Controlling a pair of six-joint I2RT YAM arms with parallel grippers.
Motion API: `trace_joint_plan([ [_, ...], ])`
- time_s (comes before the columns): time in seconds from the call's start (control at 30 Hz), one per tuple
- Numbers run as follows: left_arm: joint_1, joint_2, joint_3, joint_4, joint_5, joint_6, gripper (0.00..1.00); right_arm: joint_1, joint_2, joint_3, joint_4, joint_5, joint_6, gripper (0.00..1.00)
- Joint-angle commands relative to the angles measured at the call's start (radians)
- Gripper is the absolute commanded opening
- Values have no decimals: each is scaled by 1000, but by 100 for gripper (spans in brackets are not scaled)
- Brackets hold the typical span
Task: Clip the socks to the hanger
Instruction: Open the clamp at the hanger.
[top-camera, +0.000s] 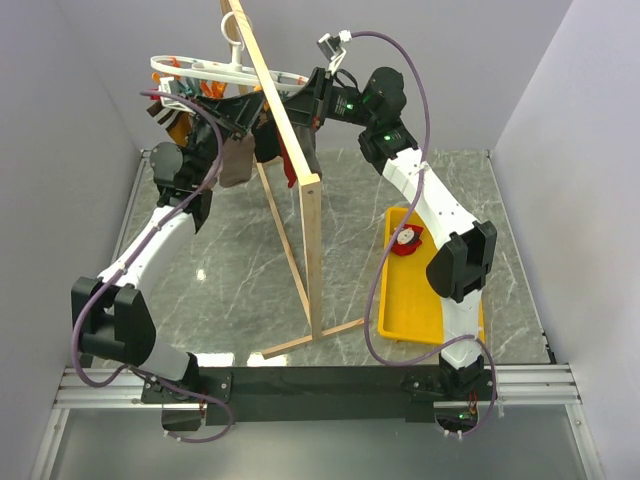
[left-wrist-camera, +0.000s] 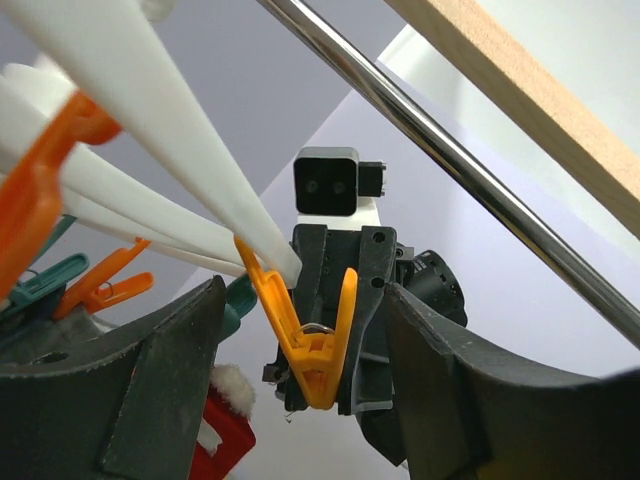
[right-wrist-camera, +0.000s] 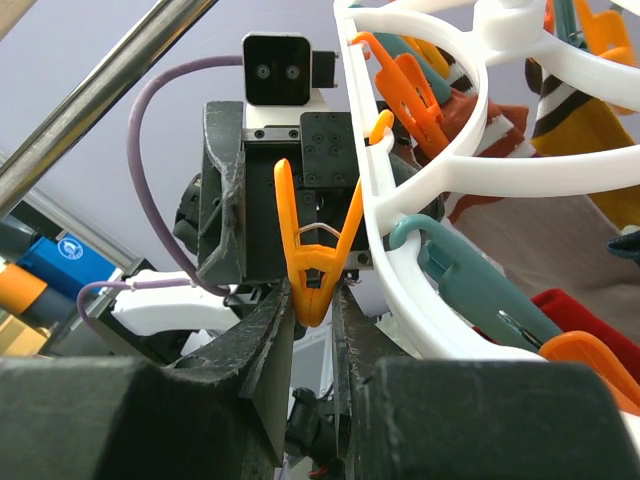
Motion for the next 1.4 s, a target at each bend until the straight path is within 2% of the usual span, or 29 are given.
trace_joint_plan([
  [0.0,-28,12,65,52,14,-7,69,8,-3,32,42,-17,-7,0],
  [0.2,-29,-3,53,69,-15,1,63,8,-6,27,33,-16,-19,0],
  [0.43,-29,-35,30,34,-71,28,62,5,-14,32,4,-11,-52,0],
  [0.83,-29,-32,45,-2,-53,53,52,8,-11,40,-5,-8,-62,0],
  [0.93,-31,-34,47,-2,-47,59,45,6,-14,41,-18,-5,-77,0],
  [1.03,-29,-29,50,-5,-36,68,35,6,-18,41,-42,1,-105,0],
  [1.07,-29,-28,52,-2,-33,68,27,8,-20,43,-54,6,-111,0],
  [1.13,-29,-23,50,15,-24,65,23,6,-24,41,-62,10,-125,1],
  [1.23,-29,-17,61,14,-9,82,19,8,-35,30,-96,22,-163,5],
  [1.33,-29,-15,76,1,-1,111,17,6,-55,24,-143,29,-216,20],
  [1.37,-29,-18,81,-14,-2,122,17,6,-61,29,-175,27,-235,28],
])
